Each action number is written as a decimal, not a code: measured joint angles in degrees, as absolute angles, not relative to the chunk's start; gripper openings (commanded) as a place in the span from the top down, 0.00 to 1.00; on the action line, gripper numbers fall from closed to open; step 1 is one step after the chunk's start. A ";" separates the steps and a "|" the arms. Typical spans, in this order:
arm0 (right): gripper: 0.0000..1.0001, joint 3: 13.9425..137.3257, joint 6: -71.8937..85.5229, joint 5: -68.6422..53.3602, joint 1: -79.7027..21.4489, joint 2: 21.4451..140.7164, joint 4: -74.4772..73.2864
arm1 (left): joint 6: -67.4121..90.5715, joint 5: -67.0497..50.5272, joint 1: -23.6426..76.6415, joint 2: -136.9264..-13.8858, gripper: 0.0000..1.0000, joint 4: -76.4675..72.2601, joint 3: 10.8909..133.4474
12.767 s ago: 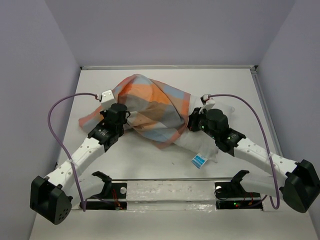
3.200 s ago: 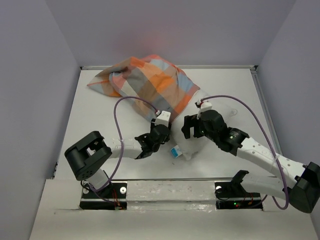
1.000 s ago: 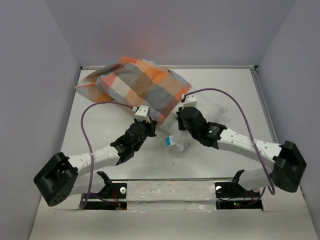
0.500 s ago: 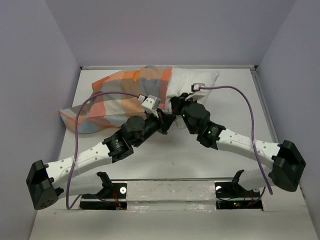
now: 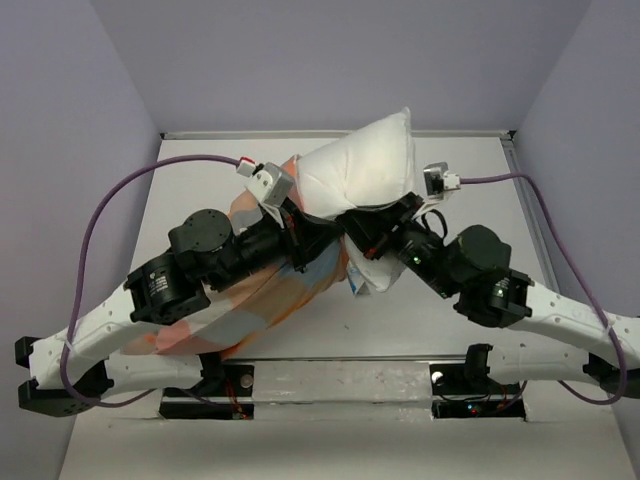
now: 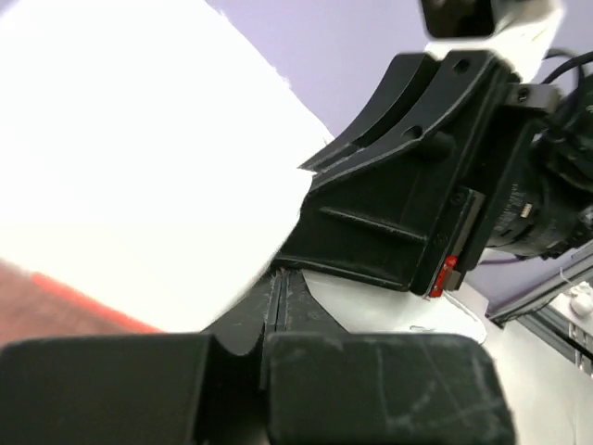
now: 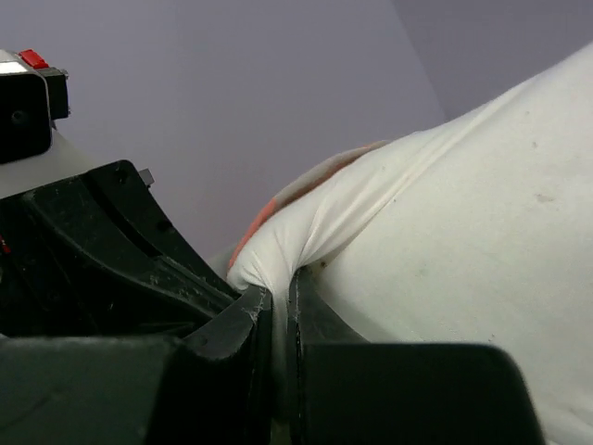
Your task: Put the pillow into the pillowcase
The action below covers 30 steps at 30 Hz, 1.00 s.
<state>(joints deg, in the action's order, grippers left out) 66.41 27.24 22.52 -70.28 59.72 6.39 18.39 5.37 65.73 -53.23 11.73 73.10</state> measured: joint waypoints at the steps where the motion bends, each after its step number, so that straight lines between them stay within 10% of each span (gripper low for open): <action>1: 1.00 66.35 28.16 21.26 -71.02 57.43 6.42 | 18.02 5.89 65.60 -54.61 1.00 13.65 76.03; 9: 1.00 66.28 29.98 23.83 -69.32 53.65 4.60 | 12.86 7.81 65.82 -66.17 1.00 19.59 90.41; 21: 1.00 49.58 29.63 48.51 -72.73 56.69 -3.60 | 14.98 7.53 48.34 -67.37 1.00 8.16 70.89; 30: 1.00 49.28 28.75 40.32 -73.17 73.38 -1.13 | 21.17 6.33 43.07 -60.69 1.00 -8.62 54.50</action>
<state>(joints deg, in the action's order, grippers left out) 49.28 28.75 40.32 -73.17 73.38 -1.13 21.17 6.33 43.07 -60.69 -8.62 54.50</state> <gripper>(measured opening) 0.088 0.010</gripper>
